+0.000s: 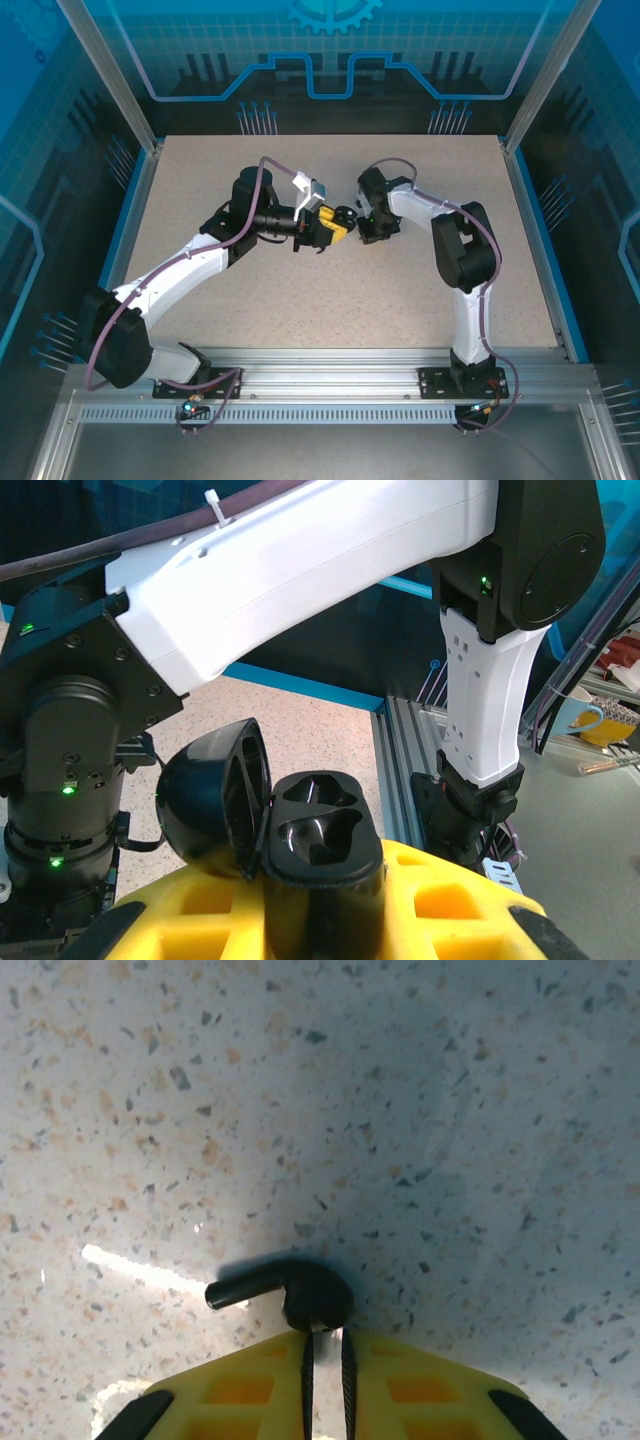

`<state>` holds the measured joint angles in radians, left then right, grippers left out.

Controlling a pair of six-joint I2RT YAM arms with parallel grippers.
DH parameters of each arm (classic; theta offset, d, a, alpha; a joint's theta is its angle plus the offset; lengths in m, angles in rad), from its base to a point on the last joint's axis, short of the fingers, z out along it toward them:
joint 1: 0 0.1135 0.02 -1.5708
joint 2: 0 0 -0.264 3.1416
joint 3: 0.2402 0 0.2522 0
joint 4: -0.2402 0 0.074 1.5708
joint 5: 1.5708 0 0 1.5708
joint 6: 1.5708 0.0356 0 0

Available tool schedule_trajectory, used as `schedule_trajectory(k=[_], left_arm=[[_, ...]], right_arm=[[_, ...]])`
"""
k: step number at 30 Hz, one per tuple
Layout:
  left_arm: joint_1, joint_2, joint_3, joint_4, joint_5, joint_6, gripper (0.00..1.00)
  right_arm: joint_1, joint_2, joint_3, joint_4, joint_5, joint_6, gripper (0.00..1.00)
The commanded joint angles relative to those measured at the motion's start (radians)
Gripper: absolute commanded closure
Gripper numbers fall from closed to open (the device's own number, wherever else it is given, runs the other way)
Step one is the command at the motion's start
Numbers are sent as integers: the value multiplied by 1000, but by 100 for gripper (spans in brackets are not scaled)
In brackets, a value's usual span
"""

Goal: Insert the wireless bluetooth earbuds into the charging case

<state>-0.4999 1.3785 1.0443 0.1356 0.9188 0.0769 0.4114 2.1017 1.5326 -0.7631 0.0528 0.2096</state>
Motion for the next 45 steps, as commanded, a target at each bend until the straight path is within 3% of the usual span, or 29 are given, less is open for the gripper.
schedule_trajectory(k=[1, 8, 12, 18, 23, 45], left_arm=[[10, -35, -1, -14, -7, 9, 97], [13, -41, -1, -16, -9, 9, 97], [14, -42, -2, -18, -9, 9, 97], [16, -42, -3, -14, -9, 8, 97], [15, -39, -1, -11, -7, 6, 97], [16, -25, 6, -8, -1, 1, 97]], right_arm=[[-5, 36, 44, -35, 32, -4, 82], [-3, 17, 53, -42, 79, -26, 81], [-10, -51, 28, -22, 28, -11, 77], [-42, -99, 0, 7, -103, 64, 59], [-45, -67, 18, 0, -109, 143, 52], [11, 90, 149, -87, 4, 298, 58]])
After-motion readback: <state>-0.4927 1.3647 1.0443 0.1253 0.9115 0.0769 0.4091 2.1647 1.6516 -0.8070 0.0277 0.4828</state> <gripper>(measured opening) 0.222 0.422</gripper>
